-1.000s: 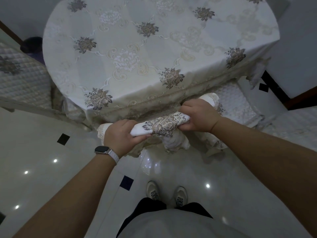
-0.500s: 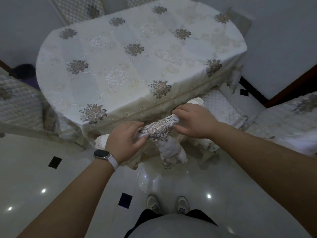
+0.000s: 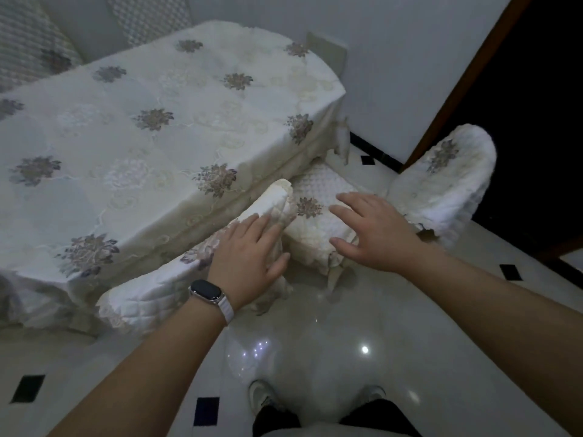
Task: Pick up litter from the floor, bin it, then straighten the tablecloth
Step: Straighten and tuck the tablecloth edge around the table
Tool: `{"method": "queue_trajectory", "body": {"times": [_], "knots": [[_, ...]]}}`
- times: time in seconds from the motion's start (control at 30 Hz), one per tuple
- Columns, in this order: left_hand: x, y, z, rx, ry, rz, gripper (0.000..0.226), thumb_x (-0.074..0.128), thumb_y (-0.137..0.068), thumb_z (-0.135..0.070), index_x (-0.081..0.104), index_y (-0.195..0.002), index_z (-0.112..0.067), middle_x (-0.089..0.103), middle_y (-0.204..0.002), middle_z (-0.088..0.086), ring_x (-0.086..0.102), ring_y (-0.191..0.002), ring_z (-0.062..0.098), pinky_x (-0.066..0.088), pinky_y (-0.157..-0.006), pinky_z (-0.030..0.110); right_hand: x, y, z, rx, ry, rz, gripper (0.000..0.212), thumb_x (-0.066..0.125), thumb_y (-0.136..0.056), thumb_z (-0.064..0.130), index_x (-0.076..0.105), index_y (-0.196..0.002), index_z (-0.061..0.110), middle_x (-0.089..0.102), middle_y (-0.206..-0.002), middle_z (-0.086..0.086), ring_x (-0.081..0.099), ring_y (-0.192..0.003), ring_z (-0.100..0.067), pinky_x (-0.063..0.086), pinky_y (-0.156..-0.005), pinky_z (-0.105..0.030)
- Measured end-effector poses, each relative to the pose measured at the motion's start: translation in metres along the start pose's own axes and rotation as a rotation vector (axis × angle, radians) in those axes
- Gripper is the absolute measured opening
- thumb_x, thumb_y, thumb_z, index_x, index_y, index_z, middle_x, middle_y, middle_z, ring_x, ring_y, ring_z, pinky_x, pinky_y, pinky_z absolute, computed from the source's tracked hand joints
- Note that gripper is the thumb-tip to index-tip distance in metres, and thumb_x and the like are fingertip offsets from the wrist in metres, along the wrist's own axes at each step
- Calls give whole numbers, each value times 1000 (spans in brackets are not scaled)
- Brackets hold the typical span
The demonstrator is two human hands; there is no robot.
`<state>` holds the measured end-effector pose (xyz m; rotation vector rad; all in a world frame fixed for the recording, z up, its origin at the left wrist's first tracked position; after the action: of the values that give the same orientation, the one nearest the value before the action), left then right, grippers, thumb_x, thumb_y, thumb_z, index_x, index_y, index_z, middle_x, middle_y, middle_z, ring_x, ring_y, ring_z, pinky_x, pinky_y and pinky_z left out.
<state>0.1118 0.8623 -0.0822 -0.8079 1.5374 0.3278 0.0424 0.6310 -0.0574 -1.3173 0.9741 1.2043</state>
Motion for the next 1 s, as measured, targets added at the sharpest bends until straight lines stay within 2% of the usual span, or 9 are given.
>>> {"method": "queue_trajectory", "body": {"times": [0.13,0.23,0.53,0.63,0.73,1.0], "knots": [[-1,-20,-53,48,-30,52,55,59,-85,-48,57,-130,-17,55,-136,11,47,-128,31,38,-105,48,-16,44,-39,95,12,-18,59,58,-86,52,54,-134,17,49,-141,-9,46,-127,-29,37,-105,-46],[-3,-41,-104,63,-56,60,53,51,-89,-49,57,-131,-19,54,-138,9,47,-129,29,34,-107,46,-32,79,-70,133,11,-74,58,60,-85,51,56,-132,16,52,-138,-9,48,-125,-29,36,-104,-44],[19,-107,-282,177,-71,25,50,48,-89,-48,58,-129,-19,57,-135,10,51,-125,32,39,-102,45,-80,199,-199,230,52,-63,61,40,-87,61,51,-133,23,51,-139,-6,45,-128,-26,35,-106,-42],[28,-127,-338,228,-50,6,52,44,-88,-48,60,-127,-18,58,-133,11,53,-122,32,43,-100,48,-94,238,-240,258,82,-56,61,39,-88,60,50,-134,22,51,-138,-6,46,-127,-26,35,-106,-43],[36,-149,-386,285,-46,0,51,49,-88,-47,59,-128,-18,57,-134,9,51,-124,30,44,-99,48,-107,274,-278,330,90,-45,61,35,-89,61,50,-135,23,51,-139,-6,44,-129,-26,32,-109,-43],[50,-205,-449,359,-70,8,53,47,-91,-51,56,-134,-22,54,-139,5,46,-130,25,37,-107,45,-126,302,-346,393,98,-37,62,30,-90,63,45,-138,26,47,-144,-4,40,-134,-25,26,-112,-42]]}}
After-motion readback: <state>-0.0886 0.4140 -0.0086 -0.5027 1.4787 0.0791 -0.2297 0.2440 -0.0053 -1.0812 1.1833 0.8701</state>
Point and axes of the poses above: each hand's wrist, its own y-axis away from the middle knuckle, its own x-axis out of the palm, z = x × y, the point moved 3 cm from there along -y, towards the middle knuckle
